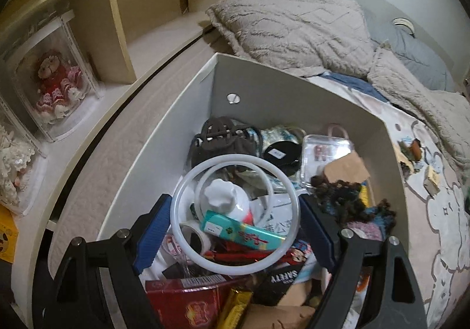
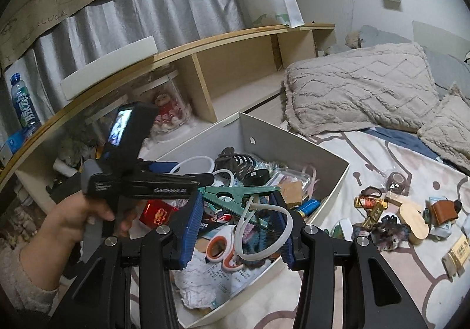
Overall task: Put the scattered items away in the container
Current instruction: 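Lower the ring and clothespin into the box and open both grippers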
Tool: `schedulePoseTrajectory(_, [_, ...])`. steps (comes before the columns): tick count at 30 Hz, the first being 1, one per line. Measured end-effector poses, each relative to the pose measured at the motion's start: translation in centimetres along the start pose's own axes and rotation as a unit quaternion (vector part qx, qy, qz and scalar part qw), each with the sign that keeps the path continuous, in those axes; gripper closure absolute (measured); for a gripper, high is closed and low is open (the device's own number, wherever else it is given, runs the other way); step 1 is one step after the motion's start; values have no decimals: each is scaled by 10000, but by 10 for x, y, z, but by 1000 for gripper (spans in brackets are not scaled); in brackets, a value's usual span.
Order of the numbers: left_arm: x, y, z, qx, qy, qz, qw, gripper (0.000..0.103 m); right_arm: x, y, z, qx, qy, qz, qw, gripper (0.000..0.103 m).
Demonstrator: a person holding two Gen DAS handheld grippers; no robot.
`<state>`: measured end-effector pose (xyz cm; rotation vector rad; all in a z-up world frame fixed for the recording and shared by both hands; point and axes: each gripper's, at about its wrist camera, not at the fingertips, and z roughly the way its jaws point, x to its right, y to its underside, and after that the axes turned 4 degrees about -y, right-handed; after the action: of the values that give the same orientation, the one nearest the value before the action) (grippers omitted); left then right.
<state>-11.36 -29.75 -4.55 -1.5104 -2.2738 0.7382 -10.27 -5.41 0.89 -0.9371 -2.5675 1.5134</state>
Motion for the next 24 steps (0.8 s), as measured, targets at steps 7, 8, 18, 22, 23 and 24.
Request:
schedulePoseTrajectory(7, [-3,-15,15,-186,-451,-2,9988,18,1,-2,-2,-23,27,-86,10000,56])
schedulePoseTrajectory(8, [-1,-15,18,-211,-506,79,9985,18,1,-3,-2,-31,30,-84,10000,56])
schedulePoseTrajectory(18, [-5,-11,13,-167,-358,-10,9992,13,6,-8,6,-121,-35,-4,9999,56])
schedulePoseTrajectory(22, [-10,-8,1,-13,-89,-286,9995,13,7,-14,17,-283,-77,26,9996,56])
schedulePoseTrajectory(23, [-11,-7,-2,31,-30,-353,9994,13,7,-16,23,-352,-96,54,9993,56])
schedulePoseTrajectory(24, [-11,-6,-5,71,14,-410,9991,13,7,-18,27,-400,-108,87,9991,56])
